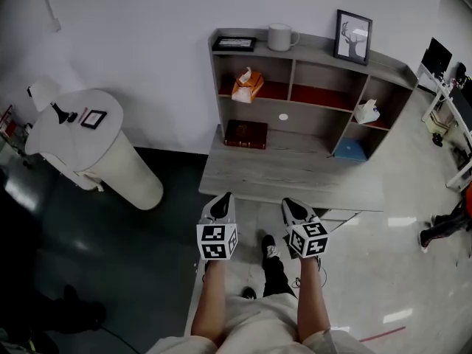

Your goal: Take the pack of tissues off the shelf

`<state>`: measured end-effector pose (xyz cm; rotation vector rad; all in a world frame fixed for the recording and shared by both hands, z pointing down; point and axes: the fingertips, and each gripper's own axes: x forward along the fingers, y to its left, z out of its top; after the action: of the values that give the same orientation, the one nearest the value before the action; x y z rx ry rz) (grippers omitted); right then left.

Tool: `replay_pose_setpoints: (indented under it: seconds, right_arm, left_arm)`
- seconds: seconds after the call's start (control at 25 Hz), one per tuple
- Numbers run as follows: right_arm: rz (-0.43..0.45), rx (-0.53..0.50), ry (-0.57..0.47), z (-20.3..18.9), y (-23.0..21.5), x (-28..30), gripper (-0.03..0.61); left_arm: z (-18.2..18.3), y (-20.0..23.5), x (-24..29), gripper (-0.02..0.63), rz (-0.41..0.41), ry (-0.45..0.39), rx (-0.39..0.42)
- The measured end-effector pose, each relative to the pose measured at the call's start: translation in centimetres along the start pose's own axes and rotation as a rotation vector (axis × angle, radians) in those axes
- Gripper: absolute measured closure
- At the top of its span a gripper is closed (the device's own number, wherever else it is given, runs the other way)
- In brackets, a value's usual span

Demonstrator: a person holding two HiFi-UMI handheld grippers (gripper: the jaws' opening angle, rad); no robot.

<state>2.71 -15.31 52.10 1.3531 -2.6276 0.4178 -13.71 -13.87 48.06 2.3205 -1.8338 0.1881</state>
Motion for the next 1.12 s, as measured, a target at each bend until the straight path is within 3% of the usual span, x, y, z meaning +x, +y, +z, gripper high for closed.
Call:
replay_pose_setpoints:
  seconds: [0.28, 0.6, 1.12]
  right_arm:
    - [0.059, -0.033, 0.005, 2.6, -1.7, 6.9, 0.56]
    - [0.124, -0.033, 0.002, 6.2, -3.4, 14.1, 0.56]
    - [0.211, -0.04, -0.022, 11.8, -8.4, 23.7, 0.56]
  left_arm:
    - [0.4, 3.1, 6.4, 0.603, 0.035, 0.029, -0.019]
    - [3.2, 5.3, 13.4, 0.603, 0.063, 0.032, -0.007]
    - [6.0, 6.4, 24.1, 0.603, 0.087, 0.04, 0.004]
